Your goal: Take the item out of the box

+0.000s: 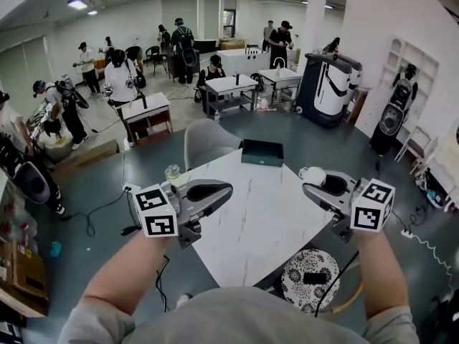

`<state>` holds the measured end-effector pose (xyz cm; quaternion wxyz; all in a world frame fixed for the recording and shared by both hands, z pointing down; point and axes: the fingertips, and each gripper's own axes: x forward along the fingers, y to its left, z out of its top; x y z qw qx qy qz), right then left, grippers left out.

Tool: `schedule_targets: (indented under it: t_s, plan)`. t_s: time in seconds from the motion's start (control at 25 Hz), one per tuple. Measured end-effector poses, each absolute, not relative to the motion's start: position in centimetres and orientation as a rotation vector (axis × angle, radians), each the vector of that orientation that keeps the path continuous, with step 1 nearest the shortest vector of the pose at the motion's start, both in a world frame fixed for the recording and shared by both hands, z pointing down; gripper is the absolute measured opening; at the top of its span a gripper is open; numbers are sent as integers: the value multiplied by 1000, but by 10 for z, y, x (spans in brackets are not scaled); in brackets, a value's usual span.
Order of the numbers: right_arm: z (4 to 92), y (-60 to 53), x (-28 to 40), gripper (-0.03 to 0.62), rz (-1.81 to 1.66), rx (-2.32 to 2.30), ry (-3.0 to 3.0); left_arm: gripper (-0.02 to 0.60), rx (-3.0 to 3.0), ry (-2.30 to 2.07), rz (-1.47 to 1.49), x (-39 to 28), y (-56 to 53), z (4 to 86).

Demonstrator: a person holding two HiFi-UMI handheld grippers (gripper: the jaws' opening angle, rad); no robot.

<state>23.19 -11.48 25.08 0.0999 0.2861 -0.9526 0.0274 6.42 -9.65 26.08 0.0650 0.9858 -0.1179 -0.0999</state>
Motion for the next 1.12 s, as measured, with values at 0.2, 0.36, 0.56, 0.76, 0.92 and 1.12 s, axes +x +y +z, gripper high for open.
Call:
schedule_targets:
  t_s: [0.2,0.36,0.56,0.76,0.92,1.12]
  plan:
    - [274,-97,182,153,58,854,-2797,0,2975,-221,-329,30,-85,268]
    - [313,-83,142,153,91,859,-2787,0,3028,-117,-244,9,-78,291]
    - [349,-72,120,153,157,900,-2788,0,3061,-8,-188,-4,-70,314]
    - [367,-67,120,153,197,907,-2777,0,3065,24,-148,1,-71,329]
    - [378,-68,125,153,219,880,-2780,0,3020,-24,-187,9,-76,337]
    - [383,-71,131,153,222,825,-2797,0,2995,-93,-209,18,-84,342]
